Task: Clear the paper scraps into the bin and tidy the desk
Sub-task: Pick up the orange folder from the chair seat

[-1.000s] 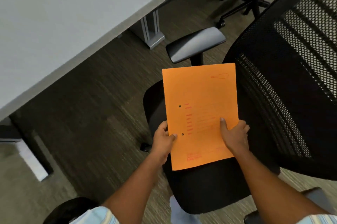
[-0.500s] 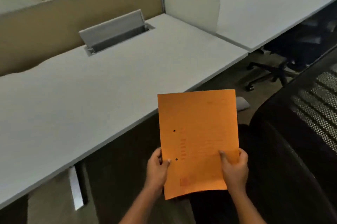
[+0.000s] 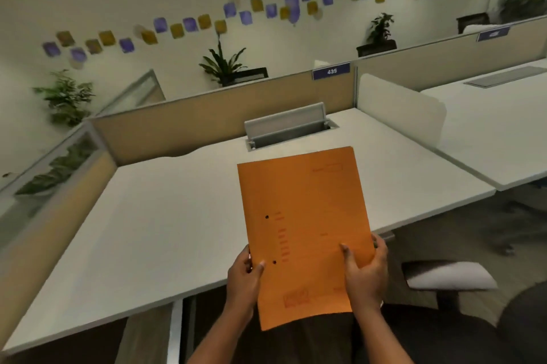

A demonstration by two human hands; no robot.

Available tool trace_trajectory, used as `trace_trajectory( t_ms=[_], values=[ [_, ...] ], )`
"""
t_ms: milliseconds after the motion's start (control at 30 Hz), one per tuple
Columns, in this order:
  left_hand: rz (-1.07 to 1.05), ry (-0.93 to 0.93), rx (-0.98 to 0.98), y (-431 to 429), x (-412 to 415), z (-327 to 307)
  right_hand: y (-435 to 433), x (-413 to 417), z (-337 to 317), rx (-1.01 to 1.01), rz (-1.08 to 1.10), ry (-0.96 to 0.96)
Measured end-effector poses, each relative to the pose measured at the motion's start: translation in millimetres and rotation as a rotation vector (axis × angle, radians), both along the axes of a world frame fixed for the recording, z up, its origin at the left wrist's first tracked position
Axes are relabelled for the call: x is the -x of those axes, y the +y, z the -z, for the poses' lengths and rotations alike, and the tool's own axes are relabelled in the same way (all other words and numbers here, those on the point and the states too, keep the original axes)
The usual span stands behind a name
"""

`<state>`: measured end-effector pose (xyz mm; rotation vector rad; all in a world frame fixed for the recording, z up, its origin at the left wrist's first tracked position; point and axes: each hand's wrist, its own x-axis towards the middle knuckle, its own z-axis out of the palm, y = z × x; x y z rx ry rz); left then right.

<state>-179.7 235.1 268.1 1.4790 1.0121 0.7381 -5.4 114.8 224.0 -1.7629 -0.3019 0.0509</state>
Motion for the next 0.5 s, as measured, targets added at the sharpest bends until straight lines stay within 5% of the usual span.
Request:
trace_trajectory(
  t_ms=[500],
  values=[
    [-0.171,-0.013,-0.170,80,53,-63,104,36,-81,-0.071,-0.152,-0.085]
  ],
)
